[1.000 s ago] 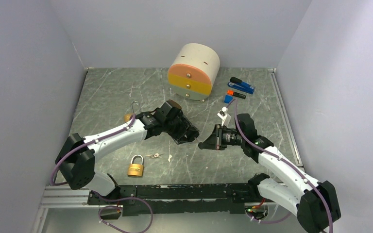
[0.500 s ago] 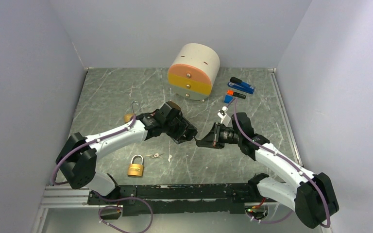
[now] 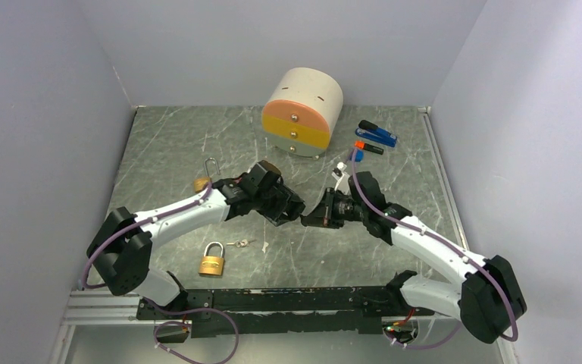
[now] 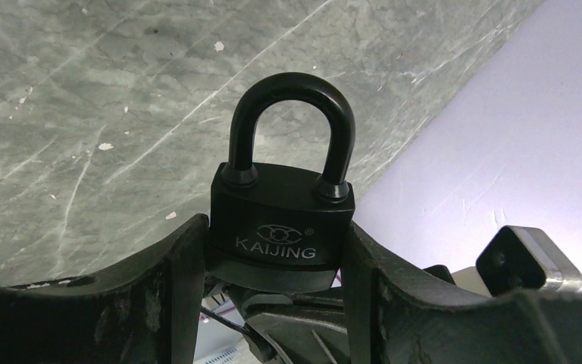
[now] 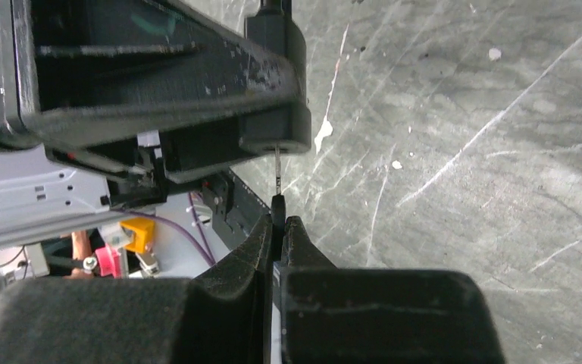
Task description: Unlock with the key
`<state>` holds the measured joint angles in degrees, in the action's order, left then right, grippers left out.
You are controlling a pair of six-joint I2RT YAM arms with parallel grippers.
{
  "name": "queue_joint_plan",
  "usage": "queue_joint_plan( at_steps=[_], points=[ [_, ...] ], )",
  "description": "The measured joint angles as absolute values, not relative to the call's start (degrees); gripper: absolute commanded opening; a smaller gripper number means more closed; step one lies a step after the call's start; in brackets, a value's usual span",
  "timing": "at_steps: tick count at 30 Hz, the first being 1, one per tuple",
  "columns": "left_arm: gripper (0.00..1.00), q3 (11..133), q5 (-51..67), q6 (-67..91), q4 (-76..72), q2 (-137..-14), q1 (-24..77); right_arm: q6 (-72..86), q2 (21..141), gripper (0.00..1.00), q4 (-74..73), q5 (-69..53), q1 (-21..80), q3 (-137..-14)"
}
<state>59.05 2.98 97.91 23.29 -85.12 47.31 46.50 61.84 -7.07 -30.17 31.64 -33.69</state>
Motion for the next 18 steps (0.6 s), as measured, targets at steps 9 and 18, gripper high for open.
queue_joint_plan(
  at_steps=[9,18],
  points=[
    [0.03,59.0,3.8,98.7,22.7,-85.1,47.5,47.8,65.5,0.0,-10.6,-24.2,33.9,-38.6],
    [0.02,59.0,3.3,98.7,22.3,-85.8,46.7,48.3,71.2,0.0,-12.9,-23.9,33.9,-43.2]
  ],
)
